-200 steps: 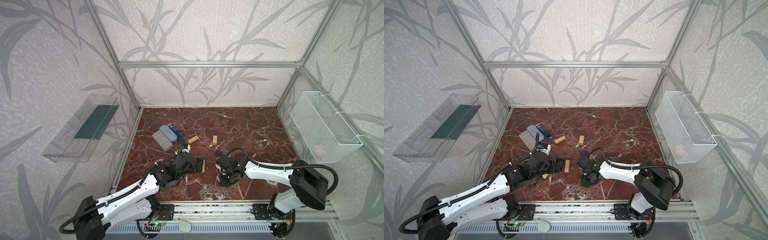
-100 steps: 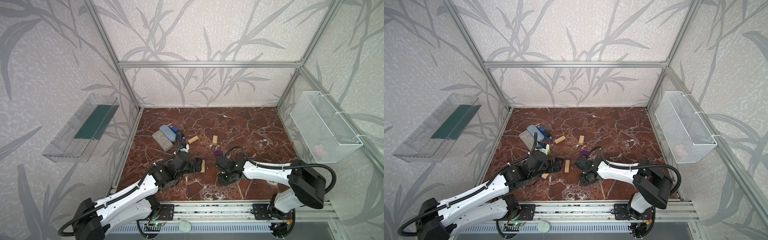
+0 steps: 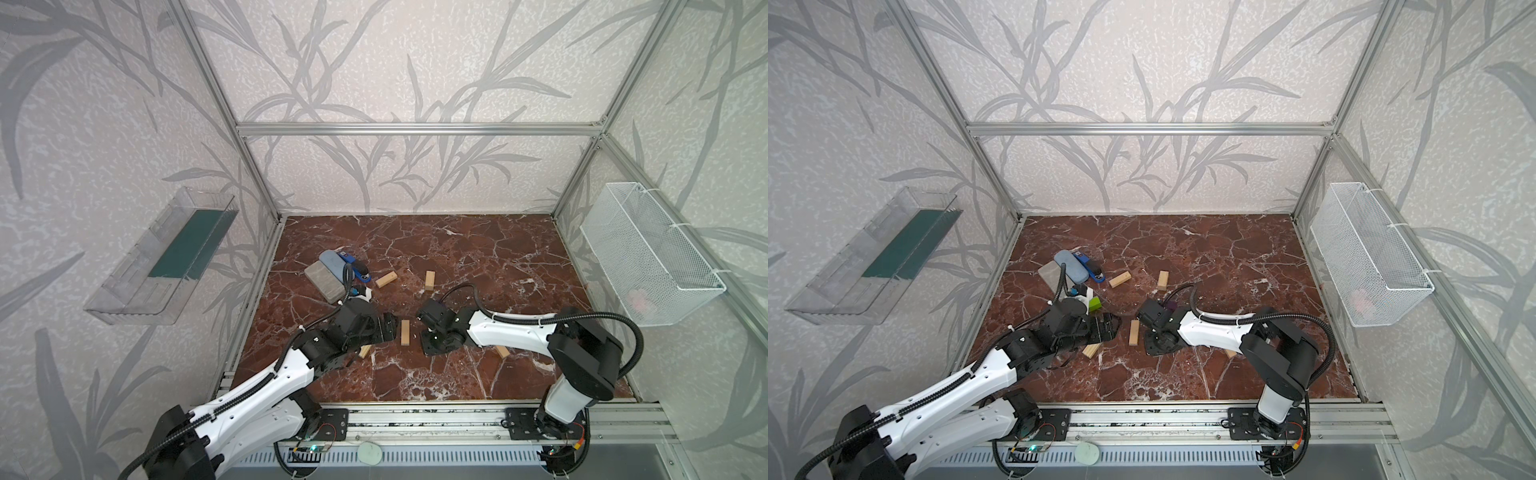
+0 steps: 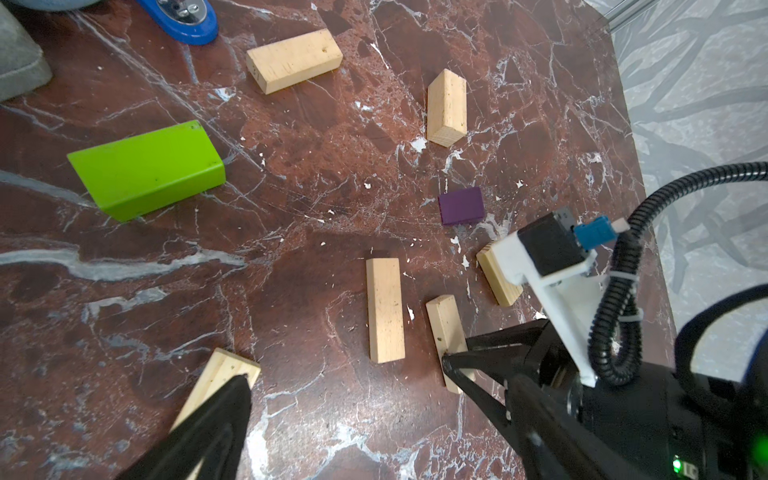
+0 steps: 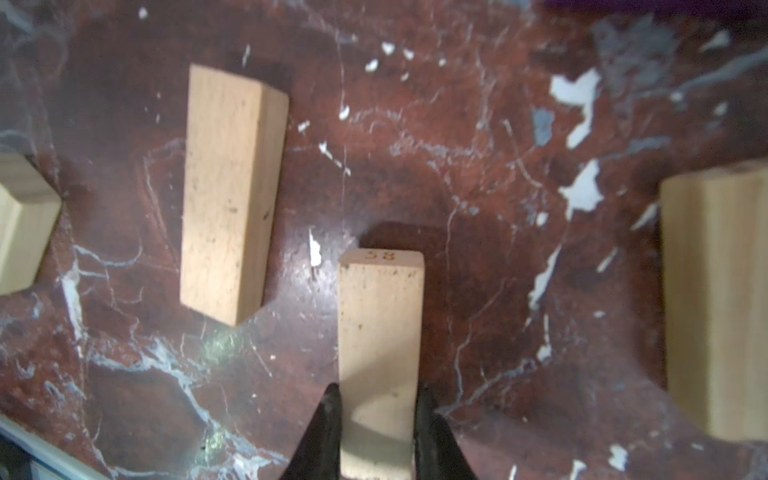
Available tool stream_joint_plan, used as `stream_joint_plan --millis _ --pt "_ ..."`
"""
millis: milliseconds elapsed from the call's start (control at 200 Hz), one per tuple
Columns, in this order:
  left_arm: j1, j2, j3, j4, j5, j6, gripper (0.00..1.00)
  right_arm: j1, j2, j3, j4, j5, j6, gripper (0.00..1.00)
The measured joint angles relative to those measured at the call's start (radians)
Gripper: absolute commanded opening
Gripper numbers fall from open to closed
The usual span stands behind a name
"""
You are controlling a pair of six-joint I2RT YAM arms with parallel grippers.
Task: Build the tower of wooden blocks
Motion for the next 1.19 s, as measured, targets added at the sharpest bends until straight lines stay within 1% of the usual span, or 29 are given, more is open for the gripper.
stream_joint_plan --millis 135,415,560,680,815,985,1195 --pt "0.005 -0.001 -0.005 0.0 0.015 0.0 0.92 -0.019 0.021 0.017 0.029 -0.001 0.021 0.21" --pt "0.01 -0.005 -0.019 0.013 0.026 0.0 0.91 -0.021 0.065 0.066 0.041 0.01 0.043 0.21" --pt "0.01 -0.005 -0.022 0.013 0.03 0.0 0.91 -0.021 0.082 0.084 0.052 0.011 0.048 0.26" --pt "0.01 -0.008 -0.022 0.013 0.029 0.0 0.91 -0.021 0.082 0.084 0.052 0.012 0.053 0.34" --pt "0.01 -0.009 -0.022 0.013 0.031 0.0 0.91 -0.021 0.08 0.084 0.05 0.017 0.058 0.37" --pt "0.01 -0.009 -0.027 0.015 0.043 0.0 0.9 -0.025 0.038 0.079 0.051 0.015 0.058 0.38" --pt "0.01 0.005 -0.027 0.029 0.059 0.001 0.85 -0.068 -0.077 0.008 0.093 -0.027 0.046 0.35"
